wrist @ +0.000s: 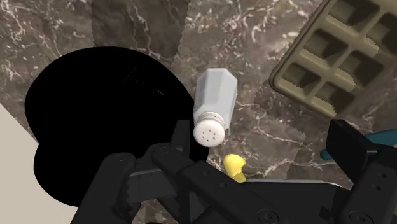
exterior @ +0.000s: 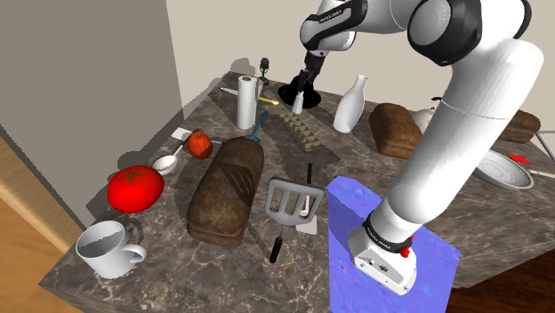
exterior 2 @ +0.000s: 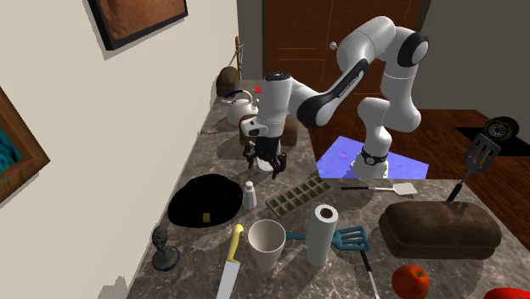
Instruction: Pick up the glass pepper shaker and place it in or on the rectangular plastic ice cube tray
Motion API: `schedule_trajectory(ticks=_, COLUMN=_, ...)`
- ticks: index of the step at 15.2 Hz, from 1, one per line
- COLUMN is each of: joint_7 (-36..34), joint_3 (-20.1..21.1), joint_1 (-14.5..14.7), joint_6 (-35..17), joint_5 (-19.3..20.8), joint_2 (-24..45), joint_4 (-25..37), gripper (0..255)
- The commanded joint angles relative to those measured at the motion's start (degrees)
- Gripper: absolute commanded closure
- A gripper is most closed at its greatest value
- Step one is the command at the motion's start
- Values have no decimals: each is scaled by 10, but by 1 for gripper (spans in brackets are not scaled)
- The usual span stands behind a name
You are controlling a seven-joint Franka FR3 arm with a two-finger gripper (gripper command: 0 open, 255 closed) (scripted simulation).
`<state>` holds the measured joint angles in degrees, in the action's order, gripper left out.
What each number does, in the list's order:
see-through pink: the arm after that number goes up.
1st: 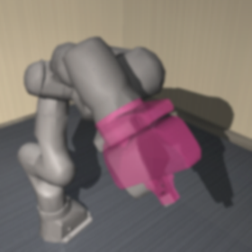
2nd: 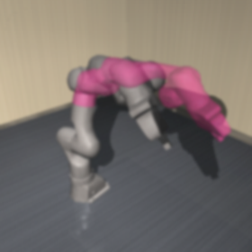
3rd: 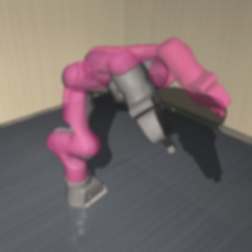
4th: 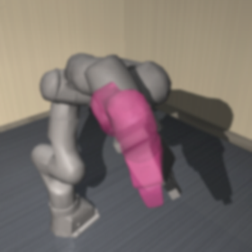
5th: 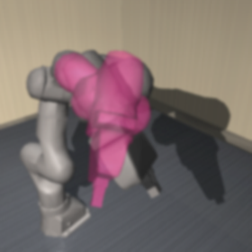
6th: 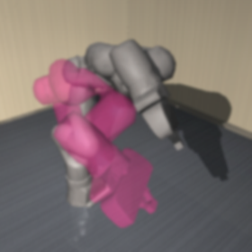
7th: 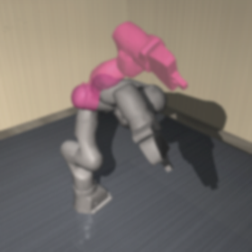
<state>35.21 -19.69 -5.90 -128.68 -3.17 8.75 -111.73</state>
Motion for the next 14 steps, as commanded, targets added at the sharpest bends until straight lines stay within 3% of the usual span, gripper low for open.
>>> schedule_trajectory(ticks=1, joint_7=23, joint_3=1, joint_1=-11, joint_6=-9, joint_5=-27, joint_2=48, joint_4=43, gripper=0)
schedule_trajectory(ticks=3, joint_7=40, joint_3=5, joint_1=-23, joint_6=-12, joint_5=-47, joint_2=86, joint_4=79, gripper=0)
schedule_trajectory(ticks=14, joint_7=51, joint_3=13, joint_1=-30, joint_6=-55, joint_5=-64, joint_2=123, joint_4=72, gripper=0)
